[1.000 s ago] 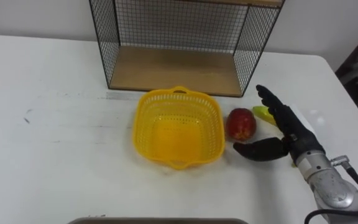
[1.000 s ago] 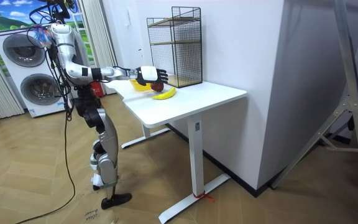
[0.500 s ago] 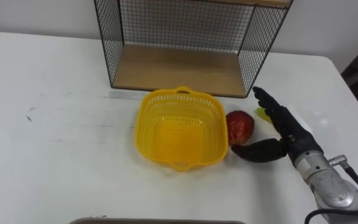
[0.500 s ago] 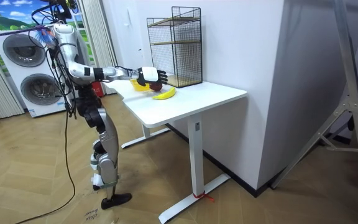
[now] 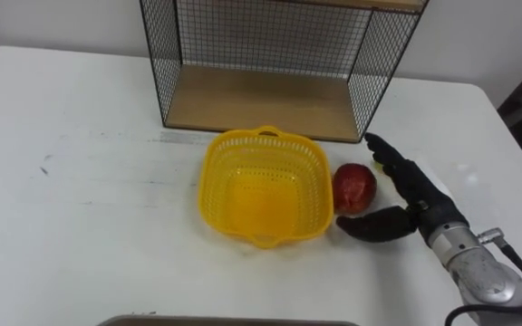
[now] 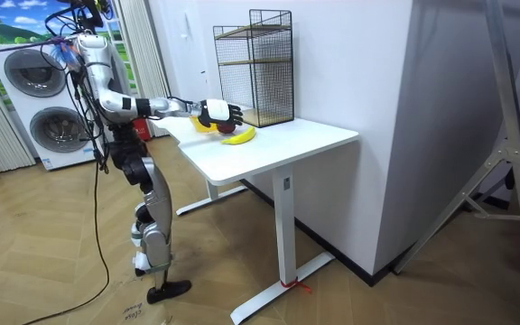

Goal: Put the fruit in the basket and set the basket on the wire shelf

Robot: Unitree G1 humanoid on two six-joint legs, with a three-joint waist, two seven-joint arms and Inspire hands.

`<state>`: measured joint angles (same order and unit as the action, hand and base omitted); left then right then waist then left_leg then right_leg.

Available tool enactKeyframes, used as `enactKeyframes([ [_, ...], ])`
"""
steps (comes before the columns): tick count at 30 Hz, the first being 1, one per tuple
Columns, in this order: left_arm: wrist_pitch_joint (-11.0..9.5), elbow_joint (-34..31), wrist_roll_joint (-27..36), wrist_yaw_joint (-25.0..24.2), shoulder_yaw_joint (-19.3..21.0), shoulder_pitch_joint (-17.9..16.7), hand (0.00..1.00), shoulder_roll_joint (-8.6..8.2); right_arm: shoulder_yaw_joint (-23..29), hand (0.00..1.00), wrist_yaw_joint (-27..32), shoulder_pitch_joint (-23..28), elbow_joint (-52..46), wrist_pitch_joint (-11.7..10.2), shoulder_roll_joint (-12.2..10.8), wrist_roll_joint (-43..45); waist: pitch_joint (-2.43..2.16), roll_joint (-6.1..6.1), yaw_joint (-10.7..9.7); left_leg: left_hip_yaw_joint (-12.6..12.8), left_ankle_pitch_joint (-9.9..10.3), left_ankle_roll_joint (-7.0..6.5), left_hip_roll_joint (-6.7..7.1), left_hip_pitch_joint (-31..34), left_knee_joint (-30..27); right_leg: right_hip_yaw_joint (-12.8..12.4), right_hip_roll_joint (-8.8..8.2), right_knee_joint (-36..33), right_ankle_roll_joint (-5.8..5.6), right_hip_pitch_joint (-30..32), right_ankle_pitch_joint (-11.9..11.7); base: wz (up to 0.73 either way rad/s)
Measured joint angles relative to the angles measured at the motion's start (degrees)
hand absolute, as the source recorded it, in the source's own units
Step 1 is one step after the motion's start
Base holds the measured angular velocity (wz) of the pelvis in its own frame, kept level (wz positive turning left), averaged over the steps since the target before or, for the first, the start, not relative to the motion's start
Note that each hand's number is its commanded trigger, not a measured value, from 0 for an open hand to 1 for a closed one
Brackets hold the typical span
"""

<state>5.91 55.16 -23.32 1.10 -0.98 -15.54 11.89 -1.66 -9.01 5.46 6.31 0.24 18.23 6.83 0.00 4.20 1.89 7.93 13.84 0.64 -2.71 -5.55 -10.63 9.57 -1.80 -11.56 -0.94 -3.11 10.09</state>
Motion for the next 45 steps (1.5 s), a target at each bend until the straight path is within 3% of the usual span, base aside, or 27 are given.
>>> enactKeyframes([
  [10,0.50,-0.07,0.01,-0.14,-0.09,-0.10,0.00,-0.01,0.00,0.00,0.10,-2.46,4.65,1.17,0.01,2.54,0.31,-0.19,0.18,-0.23,0.00,0.00,0.01,0.08,-0.31,0.22,-0.06,-0.01,0.00,-0.14,0.00,0.00],
  [16,1.26,-0.05,0.00,-0.72,0.26,-0.32,0.00,0.00,0.00,0.00,-0.25,-3.77,5.31,2.00,-0.01,3.80,0.66,0.42,0.18,-0.74,0.00,-0.01,0.07,0.61,-0.83,0.92,-0.17,0.25,-0.01,-0.30,0.01,0.05],
  [28,1.19,-0.32,-0.02,-2.54,0.27,0.28,0.00,0.03,0.12,0.00,-1.22,-7.96,6.76,2.37,0.01,2.84,0.51,0.40,0.16,-2.11,0.00,0.00,0.11,1.08,-1.03,2.20,-0.16,0.87,-0.01,-0.72,0.00,0.05],
  [36,1.27,-0.37,-2.57,-3.14,0.89,0.27,0.00,0.03,0.11,0.00,-2.85,-9.89,9.07,2.42,0.03,3.58,-0.14,1.38,1.53,-2.20,0.00,0.00,0.11,0.97,-1.06,2.31,-0.20,0.87,-0.01,-0.86,0.00,0.00],
  [45,1.29,-0.50,-2.57,-4.09,0.89,0.46,0.00,0.05,0.02,0.00,-4.98,-10.00,9.11,2.94,0.06,6.76,0.14,2.06,2.49,-2.39,0.00,0.00,0.14,1.00,-1.16,2.67,-0.31,0.84,0.00,-0.99,-0.01,0.00],
])
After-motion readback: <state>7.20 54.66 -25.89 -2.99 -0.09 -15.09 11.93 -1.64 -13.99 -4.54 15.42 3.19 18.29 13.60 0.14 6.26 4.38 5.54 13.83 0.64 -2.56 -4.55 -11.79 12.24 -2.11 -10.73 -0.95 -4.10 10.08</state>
